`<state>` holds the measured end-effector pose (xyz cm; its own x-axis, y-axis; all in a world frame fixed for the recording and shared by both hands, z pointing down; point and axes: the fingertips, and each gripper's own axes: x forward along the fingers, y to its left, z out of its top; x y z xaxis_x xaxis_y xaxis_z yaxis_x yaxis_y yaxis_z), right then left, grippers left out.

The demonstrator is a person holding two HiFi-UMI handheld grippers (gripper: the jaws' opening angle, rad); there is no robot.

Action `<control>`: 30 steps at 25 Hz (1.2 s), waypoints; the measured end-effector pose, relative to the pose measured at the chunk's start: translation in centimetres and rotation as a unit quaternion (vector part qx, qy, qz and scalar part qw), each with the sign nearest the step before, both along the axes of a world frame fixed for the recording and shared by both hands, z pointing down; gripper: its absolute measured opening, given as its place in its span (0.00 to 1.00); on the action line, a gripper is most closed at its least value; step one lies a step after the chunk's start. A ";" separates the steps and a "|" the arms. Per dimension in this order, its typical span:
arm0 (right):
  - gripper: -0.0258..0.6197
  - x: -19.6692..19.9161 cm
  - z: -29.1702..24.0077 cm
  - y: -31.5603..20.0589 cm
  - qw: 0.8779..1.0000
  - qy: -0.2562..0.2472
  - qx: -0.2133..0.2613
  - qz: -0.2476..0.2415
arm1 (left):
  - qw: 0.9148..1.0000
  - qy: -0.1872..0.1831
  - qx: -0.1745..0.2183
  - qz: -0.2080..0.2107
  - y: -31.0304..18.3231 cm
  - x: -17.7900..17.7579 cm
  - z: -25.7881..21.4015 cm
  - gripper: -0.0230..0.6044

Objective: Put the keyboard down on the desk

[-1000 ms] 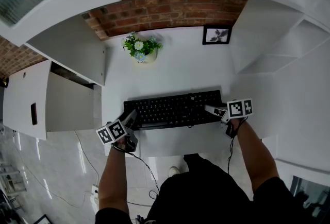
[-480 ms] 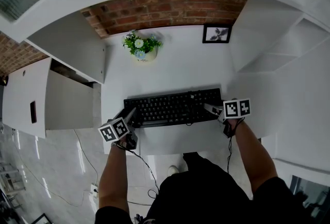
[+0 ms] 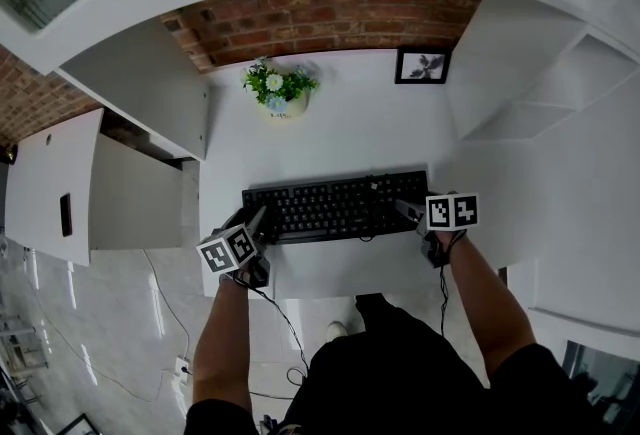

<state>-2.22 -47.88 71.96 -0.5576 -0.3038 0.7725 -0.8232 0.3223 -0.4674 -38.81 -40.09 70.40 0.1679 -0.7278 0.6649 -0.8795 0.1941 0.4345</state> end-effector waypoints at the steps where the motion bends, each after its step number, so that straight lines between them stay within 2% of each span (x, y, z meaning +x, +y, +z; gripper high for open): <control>1: 0.56 0.0 0.1 0.0 1.000 0.008 0.004 0.004 | 1.000 -0.003 0.000 -0.002 0.1 0.0 0.0 0.49; 7: 0.57 0.3 0.3 0.0 0.998 0.052 0.023 0.016 | 0.999 -0.036 0.011 -0.008 0.2 -0.4 -0.6 0.49; 14: 0.57 0.3 -0.9 -0.5 0.985 0.145 0.094 -0.003 | 0.998 -0.059 0.026 -0.010 0.9 -0.8 -1.9 0.45; 22: 0.56 1.2 -3.0 -0.3 0.972 0.175 0.153 0.037 | 0.995 -0.075 0.069 0.014 2.3 -0.1 -5.4 0.42; 27: 0.55 0.5 -5.6 -0.4 0.970 0.141 0.189 0.050 | 0.991 -0.084 0.106 0.021 3.2 1.0 -9.1 0.36; 28: 0.52 0.3 -6.5 -0.3 0.968 0.135 0.203 0.053 | 0.989 -0.085 0.115 0.026 3.3 1.3 -9.9 0.34; 30: 0.28 0.1 -8.4 0.0 0.961 0.127 0.236 0.060 | 0.986 -0.091 0.134 0.030 3.7 1.8 -11.6 0.30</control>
